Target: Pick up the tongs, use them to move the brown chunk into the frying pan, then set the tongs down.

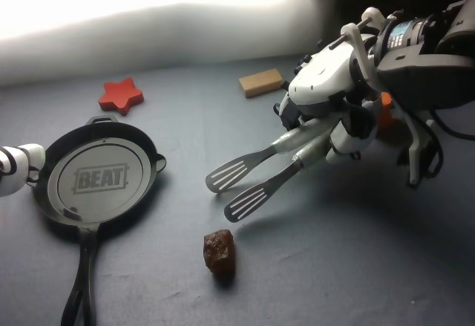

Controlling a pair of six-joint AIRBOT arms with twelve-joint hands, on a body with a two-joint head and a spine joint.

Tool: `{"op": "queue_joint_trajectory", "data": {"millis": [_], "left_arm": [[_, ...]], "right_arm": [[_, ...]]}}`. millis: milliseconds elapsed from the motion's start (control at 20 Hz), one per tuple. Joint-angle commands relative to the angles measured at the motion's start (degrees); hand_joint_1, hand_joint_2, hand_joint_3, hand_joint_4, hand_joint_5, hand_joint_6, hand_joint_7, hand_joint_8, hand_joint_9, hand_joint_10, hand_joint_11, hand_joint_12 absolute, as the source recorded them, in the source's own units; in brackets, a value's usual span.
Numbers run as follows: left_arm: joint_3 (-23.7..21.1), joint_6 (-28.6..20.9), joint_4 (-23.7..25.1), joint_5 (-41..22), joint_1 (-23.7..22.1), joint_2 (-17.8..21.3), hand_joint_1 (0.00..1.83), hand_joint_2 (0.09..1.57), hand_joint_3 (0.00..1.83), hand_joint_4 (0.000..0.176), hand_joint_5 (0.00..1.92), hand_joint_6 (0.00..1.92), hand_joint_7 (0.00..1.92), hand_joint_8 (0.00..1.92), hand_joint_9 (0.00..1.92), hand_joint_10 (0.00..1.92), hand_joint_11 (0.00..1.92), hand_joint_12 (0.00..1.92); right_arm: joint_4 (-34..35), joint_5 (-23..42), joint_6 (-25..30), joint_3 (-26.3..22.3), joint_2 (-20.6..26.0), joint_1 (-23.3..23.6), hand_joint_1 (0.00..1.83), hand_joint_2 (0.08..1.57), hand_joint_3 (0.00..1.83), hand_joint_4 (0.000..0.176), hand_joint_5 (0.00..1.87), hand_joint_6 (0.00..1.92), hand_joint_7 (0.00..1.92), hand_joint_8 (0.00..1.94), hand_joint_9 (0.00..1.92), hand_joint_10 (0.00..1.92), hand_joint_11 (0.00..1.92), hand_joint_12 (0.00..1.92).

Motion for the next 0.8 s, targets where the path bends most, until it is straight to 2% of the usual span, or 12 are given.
{"op": "queue_joint_trajectory", "data": {"millis": [0,100,200,300,400,550,750], "left_arm": [[0.1,0.2,3.9,-4.6,-0.2,0.4,0.08,1.35,0.00,0.043,0.13,0.01,0.15,0.00,0.21,0.01,0.00,0.87],[0.1,0.2,3.9,-4.6,-0.1,0.4,0.09,1.35,0.00,0.046,0.10,0.00,0.12,0.00,0.18,0.00,0.00,0.81],[0.1,0.2,3.9,-4.6,-0.1,0.4,0.10,1.35,0.00,0.037,0.10,0.00,0.13,0.00,0.19,0.00,0.00,0.81],[0.1,0.2,3.9,-4.6,-0.1,0.4,0.11,1.34,0.00,0.036,0.13,0.01,0.16,0.01,0.22,0.01,0.00,0.90],[0.1,0.2,3.9,-4.6,-0.1,0.4,0.08,1.35,0.00,0.041,0.10,0.00,0.14,0.00,0.20,0.00,0.00,0.85],[0.0,0.3,3.9,-4.6,-0.1,0.4,0.10,1.35,0.00,0.037,0.10,0.00,0.13,0.00,0.19,0.00,0.00,0.86],[0.0,0.3,3.9,-4.6,0.0,0.4,0.09,1.35,0.00,0.044,0.10,0.00,0.13,0.00,0.18,0.00,0.00,0.82]], "right_arm": [[-0.6,4.2,-0.2,-0.2,0.6,0.7,1.09,1.15,0.00,0.000,0.43,0.68,0.78,0.01,0.42,0.73,0.00,1.42],[-0.6,4.2,-0.2,-0.2,0.7,0.7,1.09,1.16,0.00,0.000,0.44,0.68,0.79,0.01,0.43,0.73,0.00,1.43],[-0.6,4.2,-0.2,-0.2,0.8,0.7,1.10,1.17,0.01,0.000,0.46,0.67,0.79,0.01,0.42,0.74,0.00,1.43],[-0.6,4.2,-0.4,-0.2,0.8,0.8,1.10,1.17,0.00,0.000,0.49,0.65,0.80,0.02,0.42,0.78,0.00,1.46],[-0.6,4.2,-0.4,-0.2,0.8,0.8,1.07,1.19,0.01,0.000,0.49,0.65,0.80,0.02,0.42,0.78,0.00,1.45],[-0.5,4.2,-0.3,-0.2,0.8,0.8,1.12,1.19,0.01,0.000,0.51,0.65,0.81,0.03,0.42,0.79,0.00,1.45],[-0.5,4.2,-0.3,-0.3,0.9,0.8,1.11,1.20,0.01,0.000,0.54,0.64,0.82,0.04,0.42,0.82,0.00,1.47]]}}
